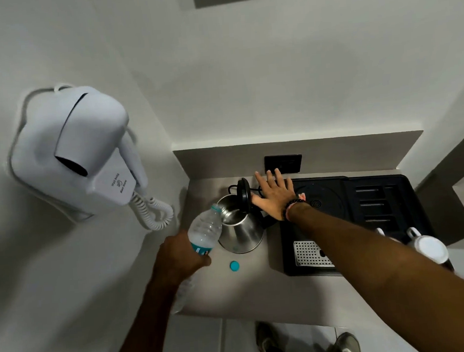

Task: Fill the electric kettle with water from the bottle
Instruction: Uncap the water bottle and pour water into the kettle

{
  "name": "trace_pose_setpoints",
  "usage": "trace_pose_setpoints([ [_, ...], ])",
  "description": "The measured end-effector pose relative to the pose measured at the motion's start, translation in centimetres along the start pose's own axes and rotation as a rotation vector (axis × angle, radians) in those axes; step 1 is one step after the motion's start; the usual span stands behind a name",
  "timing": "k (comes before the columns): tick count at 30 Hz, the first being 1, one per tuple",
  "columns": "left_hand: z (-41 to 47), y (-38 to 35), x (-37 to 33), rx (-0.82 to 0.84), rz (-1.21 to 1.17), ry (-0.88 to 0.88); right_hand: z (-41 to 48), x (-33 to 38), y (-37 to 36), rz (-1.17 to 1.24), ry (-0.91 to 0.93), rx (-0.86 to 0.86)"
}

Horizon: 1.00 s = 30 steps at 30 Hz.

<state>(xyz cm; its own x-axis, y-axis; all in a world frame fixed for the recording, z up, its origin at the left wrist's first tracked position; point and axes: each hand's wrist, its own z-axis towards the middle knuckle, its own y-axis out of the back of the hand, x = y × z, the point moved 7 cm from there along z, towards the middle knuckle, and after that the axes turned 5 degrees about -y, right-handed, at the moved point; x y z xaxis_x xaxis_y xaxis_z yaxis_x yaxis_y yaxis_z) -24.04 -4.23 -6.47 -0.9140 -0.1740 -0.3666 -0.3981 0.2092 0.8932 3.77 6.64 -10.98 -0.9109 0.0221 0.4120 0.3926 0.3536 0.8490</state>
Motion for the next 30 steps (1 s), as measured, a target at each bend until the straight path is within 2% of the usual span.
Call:
trace_pose_setpoints([
  [4, -0.3, 0.2, -0.2, 0.105, 0.148, 0.046, 0.0, 0.0, 0.5, -0.017, -0.003, 0.019],
  [14, -0.5, 1.0, -1.7, 0.156, 0.38, 0.117, -0.4, 0.0, 0.6, -0.028, -0.004, 0.062],
  [30, -0.5, 1.8, -3.2, 0.179, 0.457, 0.129, -0.4, -0.1, 0.7, -0.033, -0.006, 0.072],
])
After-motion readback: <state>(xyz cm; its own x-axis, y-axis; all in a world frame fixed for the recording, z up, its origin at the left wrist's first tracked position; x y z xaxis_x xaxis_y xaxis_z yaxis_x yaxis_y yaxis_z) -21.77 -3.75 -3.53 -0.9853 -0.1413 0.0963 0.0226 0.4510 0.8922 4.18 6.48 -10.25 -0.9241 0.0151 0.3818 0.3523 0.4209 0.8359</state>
